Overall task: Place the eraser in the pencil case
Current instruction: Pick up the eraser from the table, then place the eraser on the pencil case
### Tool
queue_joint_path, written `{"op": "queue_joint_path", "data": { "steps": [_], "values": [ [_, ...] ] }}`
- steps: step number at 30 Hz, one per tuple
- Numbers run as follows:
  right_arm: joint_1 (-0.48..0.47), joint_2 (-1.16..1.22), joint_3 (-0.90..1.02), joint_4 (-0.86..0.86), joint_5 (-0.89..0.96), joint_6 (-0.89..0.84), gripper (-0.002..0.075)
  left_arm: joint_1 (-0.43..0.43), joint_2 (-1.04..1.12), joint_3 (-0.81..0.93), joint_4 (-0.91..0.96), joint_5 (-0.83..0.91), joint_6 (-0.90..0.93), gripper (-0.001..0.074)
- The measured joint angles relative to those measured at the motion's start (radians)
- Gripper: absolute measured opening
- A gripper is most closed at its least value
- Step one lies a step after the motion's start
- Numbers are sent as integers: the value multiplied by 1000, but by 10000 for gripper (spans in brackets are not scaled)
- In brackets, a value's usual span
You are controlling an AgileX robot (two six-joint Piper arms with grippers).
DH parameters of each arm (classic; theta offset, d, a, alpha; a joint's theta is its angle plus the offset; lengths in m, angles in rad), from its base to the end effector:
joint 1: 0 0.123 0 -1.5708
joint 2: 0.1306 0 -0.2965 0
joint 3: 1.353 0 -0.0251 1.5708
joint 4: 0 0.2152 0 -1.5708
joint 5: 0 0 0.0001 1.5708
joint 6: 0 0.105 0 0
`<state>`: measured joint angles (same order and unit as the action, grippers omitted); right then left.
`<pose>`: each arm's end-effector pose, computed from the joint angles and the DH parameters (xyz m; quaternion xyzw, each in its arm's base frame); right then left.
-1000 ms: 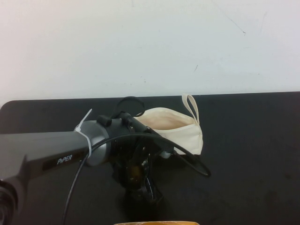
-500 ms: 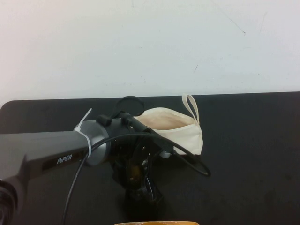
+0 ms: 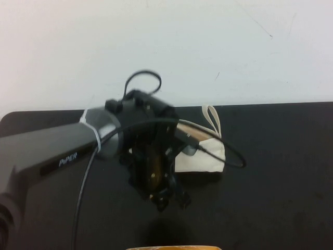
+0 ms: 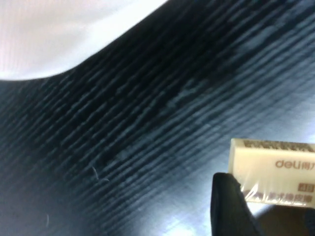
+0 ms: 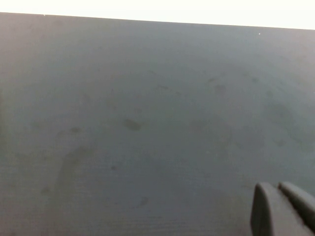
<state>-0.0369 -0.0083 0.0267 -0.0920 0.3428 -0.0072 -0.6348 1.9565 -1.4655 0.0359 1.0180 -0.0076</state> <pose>0.0196 -0.0040 0.1706 -0.0134 0.7965 -0.0518 0.6023 0.2995 -0.2166 0.2156 0.3154 0.9459 -0.0084 0.0756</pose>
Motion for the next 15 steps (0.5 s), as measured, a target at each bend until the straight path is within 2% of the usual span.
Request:
{"op": "queue_joint_path", "data": {
  "steps": [8,15],
  "values": [
    [0,0,0,0,0,0,-1,0,0,-245,-80,146,64,280],
    [0,0,0,0,0,0,-1,0,-7,-377,33,55,66,274]
  ]
}}
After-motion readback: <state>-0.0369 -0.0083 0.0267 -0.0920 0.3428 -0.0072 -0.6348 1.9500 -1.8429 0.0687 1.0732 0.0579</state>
